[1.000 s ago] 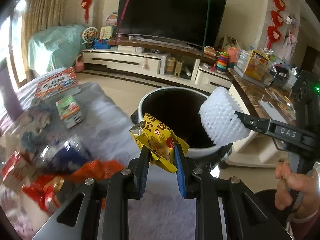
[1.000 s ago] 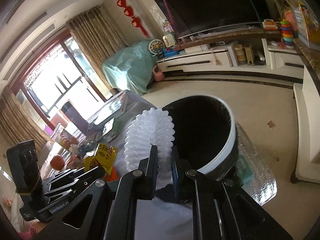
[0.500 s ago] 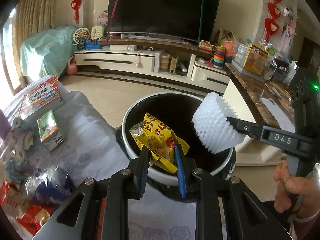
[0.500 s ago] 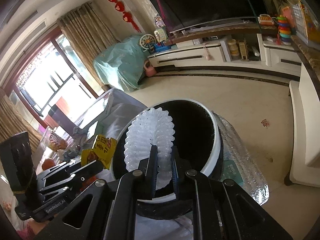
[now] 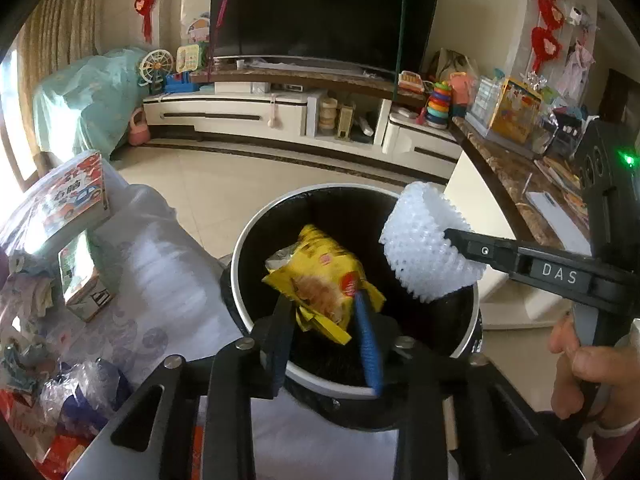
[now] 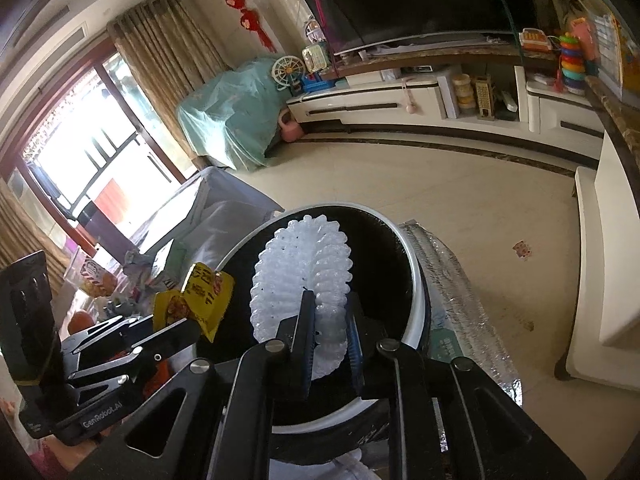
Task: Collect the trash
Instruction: 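Carry the yellow wrapper and foam tray over the trash bin and release both, then grasp the white sponge block with the left gripper while the right gripper grasps the orange chip bag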
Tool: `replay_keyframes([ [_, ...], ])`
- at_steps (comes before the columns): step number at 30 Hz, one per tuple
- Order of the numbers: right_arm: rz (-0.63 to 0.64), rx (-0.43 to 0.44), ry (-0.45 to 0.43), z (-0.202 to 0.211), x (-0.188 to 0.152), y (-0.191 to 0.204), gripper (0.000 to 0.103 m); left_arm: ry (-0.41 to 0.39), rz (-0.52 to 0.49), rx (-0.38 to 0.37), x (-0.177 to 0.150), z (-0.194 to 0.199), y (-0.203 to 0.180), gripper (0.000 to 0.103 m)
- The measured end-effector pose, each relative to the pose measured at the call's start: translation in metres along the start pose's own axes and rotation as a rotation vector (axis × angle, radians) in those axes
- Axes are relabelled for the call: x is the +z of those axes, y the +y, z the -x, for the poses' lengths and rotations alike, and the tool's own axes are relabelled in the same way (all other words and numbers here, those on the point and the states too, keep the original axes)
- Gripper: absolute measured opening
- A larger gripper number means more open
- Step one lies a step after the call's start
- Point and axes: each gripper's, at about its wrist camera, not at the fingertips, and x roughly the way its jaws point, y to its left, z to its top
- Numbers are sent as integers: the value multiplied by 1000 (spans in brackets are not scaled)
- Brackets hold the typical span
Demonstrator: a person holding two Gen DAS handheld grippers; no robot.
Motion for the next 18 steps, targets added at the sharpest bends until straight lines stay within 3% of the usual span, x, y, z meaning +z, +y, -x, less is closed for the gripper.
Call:
replay_keyframes([
  [3, 1, -12, 5, -1, 2, 0, 30, 10, 0, 11, 1, -2, -2, 42],
  [6, -8, -16, -5, 2, 3, -2, 58, 3, 4, 15, -1, 1, -2, 51],
  [11, -29, -14, -34, 13, 0, -1, 67, -8, 41, 30, -14, 15, -1, 63],
  [13, -35, -10, -58, 20, -4, 2, 79, -24, 69, 41, -24, 26, 3, 73],
  [18, -29, 5, -100, 33, -20, 21, 91, -61, 121, 57, -60, 55, 11, 74],
])
